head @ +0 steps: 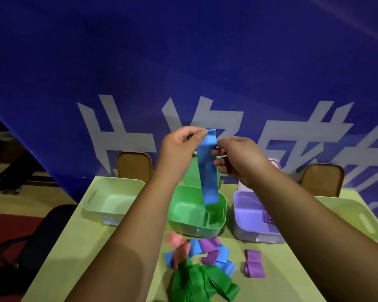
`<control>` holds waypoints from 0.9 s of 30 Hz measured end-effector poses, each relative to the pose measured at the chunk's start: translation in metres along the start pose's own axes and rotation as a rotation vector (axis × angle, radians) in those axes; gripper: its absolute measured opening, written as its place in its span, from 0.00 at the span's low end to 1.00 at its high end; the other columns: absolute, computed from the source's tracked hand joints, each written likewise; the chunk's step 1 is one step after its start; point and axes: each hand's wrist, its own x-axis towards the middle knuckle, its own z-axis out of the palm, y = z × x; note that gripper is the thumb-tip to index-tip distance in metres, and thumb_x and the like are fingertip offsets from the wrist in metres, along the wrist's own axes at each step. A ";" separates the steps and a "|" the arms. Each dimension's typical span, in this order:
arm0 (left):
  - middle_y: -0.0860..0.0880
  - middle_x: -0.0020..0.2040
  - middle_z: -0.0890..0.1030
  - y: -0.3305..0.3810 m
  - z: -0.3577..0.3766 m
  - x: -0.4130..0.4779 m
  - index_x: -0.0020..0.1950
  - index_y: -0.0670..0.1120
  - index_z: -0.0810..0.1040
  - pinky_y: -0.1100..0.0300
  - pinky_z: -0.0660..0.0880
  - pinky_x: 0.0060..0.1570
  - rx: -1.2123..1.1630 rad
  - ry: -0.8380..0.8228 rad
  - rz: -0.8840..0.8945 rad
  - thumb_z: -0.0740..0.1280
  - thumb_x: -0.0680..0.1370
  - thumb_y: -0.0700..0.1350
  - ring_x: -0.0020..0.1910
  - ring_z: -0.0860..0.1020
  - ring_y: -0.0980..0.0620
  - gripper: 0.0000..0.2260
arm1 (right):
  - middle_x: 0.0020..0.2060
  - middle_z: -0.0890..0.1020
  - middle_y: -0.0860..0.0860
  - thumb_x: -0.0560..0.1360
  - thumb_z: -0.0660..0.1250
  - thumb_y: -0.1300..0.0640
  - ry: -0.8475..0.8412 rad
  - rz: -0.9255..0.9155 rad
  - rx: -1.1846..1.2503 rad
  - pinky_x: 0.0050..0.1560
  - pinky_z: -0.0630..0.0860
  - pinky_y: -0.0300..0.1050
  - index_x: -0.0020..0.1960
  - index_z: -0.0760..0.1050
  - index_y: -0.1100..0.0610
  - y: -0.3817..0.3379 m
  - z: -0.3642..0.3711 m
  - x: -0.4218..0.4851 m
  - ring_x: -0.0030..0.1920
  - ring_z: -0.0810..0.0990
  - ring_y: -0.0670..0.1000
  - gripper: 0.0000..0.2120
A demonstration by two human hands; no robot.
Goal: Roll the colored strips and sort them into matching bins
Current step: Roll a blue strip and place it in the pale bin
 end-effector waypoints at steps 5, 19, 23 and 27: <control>0.39 0.45 0.87 0.013 0.006 0.012 0.48 0.49 0.89 0.49 0.82 0.44 -0.071 0.060 -0.127 0.75 0.81 0.55 0.40 0.81 0.47 0.10 | 0.44 0.87 0.49 0.84 0.64 0.55 0.092 -0.246 -0.315 0.45 0.86 0.54 0.54 0.81 0.51 -0.006 -0.006 -0.006 0.37 0.86 0.48 0.07; 0.42 0.48 0.90 0.039 0.002 0.005 0.58 0.44 0.87 0.52 0.85 0.50 -0.232 0.017 -0.214 0.65 0.87 0.59 0.49 0.89 0.44 0.20 | 0.46 0.89 0.49 0.83 0.71 0.50 0.096 -0.389 -0.278 0.52 0.87 0.57 0.58 0.86 0.51 -0.017 0.002 -0.004 0.47 0.88 0.51 0.08; 0.42 0.51 0.90 0.039 -0.003 0.000 0.60 0.44 0.87 0.56 0.85 0.51 -0.285 -0.038 -0.162 0.70 0.85 0.51 0.52 0.89 0.44 0.12 | 0.46 0.89 0.49 0.85 0.69 0.48 0.075 -0.353 -0.232 0.52 0.88 0.54 0.55 0.87 0.49 -0.017 0.007 -0.009 0.49 0.88 0.53 0.09; 0.43 0.53 0.89 0.034 -0.008 0.001 0.62 0.43 0.86 0.58 0.83 0.50 -0.291 -0.069 -0.107 0.75 0.82 0.41 0.52 0.89 0.46 0.09 | 0.46 0.89 0.50 0.84 0.69 0.49 0.075 -0.325 -0.174 0.50 0.88 0.52 0.52 0.87 0.47 -0.018 0.011 -0.010 0.52 0.88 0.56 0.08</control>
